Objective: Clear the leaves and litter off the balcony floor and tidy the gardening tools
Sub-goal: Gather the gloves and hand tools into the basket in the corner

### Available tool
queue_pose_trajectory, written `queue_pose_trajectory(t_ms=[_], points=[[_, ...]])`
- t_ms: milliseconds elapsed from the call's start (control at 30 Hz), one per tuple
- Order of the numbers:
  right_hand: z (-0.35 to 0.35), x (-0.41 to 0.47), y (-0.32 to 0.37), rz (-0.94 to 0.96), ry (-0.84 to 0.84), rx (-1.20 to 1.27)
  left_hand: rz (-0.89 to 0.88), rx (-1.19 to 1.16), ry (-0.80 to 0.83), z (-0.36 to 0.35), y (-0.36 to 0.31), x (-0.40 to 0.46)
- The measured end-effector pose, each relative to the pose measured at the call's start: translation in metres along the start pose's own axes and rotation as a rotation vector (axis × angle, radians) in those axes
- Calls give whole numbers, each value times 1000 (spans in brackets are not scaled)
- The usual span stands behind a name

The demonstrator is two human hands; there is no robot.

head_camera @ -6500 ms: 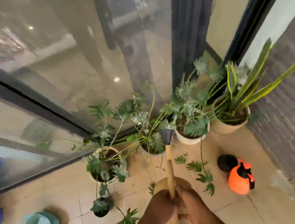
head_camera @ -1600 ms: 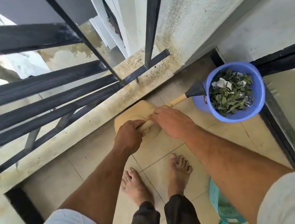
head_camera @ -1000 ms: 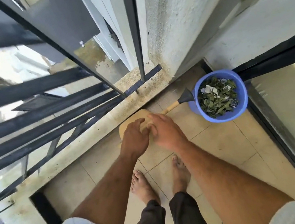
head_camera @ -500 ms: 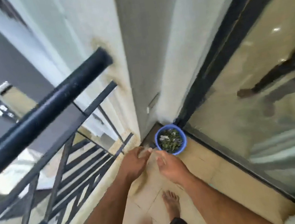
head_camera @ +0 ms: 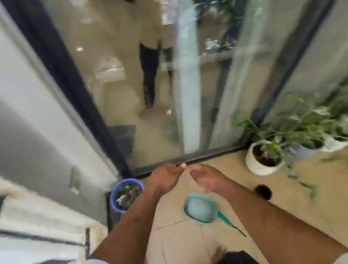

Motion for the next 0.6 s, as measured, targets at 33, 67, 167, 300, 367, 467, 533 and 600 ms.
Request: queue_pose_trajectory(t_ms=[33, 67, 167, 300, 367, 467, 533, 600], points=[[16, -13, -21, -37, -37, 39, -18, 53, 25, -9, -23, 10], [30, -26, -42, -74, -63, 86, -37, 85, 38, -19, -40, 20], [71, -83, -114, -159, -173, 270, -73, 154, 113, -69, -94, 69], [104, -145, -214, -258, -304, 462, -139, 247, 245, -152, -163, 130], [119, -176, -264, -300, -362, 487, -158, 278, 287, -195, -206, 145], [134, -216, -338, -347, -438, 633, -187, 287, 327, -251, -274, 146], [147, -245, -385, -374, -486, 702, -219, 307, 372, -289, -321, 142], [167, -277, -424, -404, -566, 675, -244, 298, 436, -328, -360, 147]])
Point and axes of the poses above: each hand's wrist, its own x-axis towards the middle knuckle, its own z-axis out of the back of the hand, y = z × x, the point moved 9 cm from there along x, towards the middle knuckle, and after that the axes turned 15 degrees about y, right-handed, at the moved point
